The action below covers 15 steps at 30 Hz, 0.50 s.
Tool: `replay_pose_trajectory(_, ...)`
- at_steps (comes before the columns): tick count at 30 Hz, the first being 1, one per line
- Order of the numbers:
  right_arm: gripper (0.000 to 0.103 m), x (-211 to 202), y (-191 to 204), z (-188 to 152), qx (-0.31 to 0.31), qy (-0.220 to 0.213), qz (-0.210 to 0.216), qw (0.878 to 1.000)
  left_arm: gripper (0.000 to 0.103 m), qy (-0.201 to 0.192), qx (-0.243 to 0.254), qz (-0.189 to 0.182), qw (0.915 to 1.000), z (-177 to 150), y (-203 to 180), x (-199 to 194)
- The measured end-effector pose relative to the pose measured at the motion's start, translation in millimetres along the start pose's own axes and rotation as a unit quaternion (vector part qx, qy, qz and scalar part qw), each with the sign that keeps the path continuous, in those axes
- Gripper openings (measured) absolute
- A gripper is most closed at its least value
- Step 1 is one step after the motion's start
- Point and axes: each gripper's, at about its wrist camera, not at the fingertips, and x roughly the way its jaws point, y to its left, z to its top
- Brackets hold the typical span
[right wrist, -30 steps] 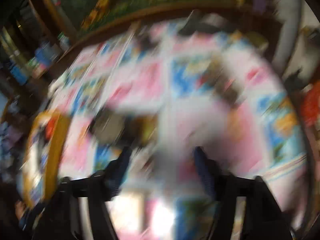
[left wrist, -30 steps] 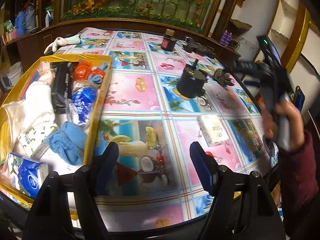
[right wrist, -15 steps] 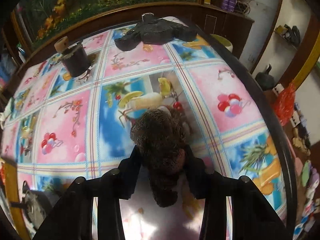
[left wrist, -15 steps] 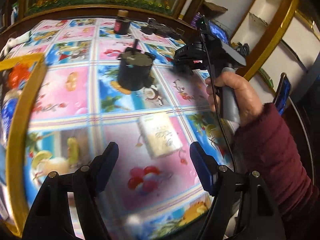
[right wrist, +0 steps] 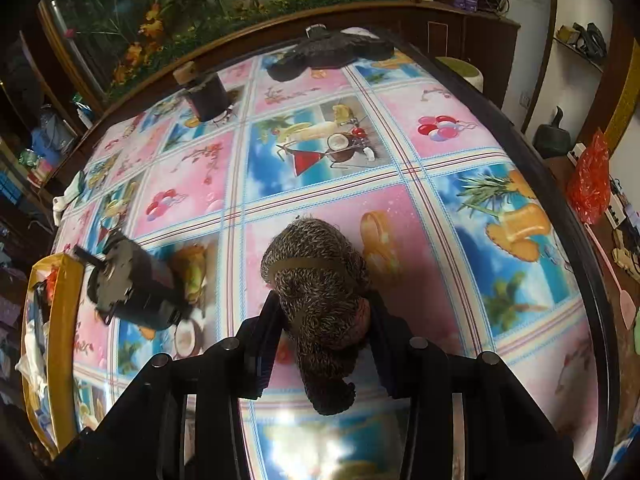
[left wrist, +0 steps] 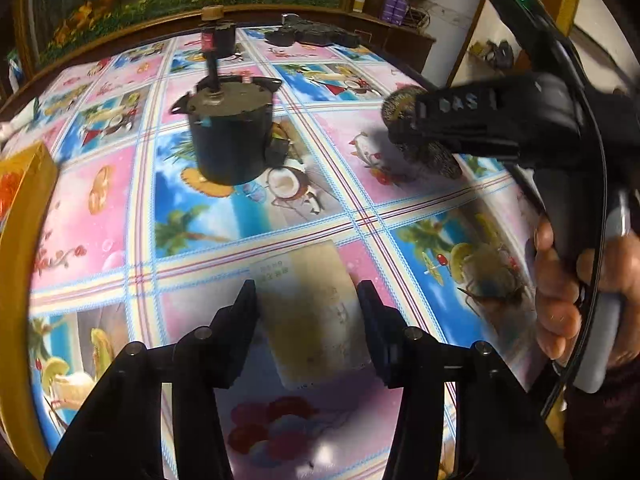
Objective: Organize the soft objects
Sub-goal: 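Carry white box and brown sock into the tray, open both tools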
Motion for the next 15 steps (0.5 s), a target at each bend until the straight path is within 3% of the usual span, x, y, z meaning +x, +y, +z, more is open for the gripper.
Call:
replay_pose_trajectory(9,0.040,-52,16,-35,-0.020,-0.022,0.046,0.998,0.047,-0.087,-0.087,-0.005,0.9925,-25,64,-92)
replay_pose_trajectory(15,0.040,-74,59,-52,-0.063,-0.020,0.099,0.993,0.048,-0.129,-0.166,0.064,0.9756,-57,146,-149)
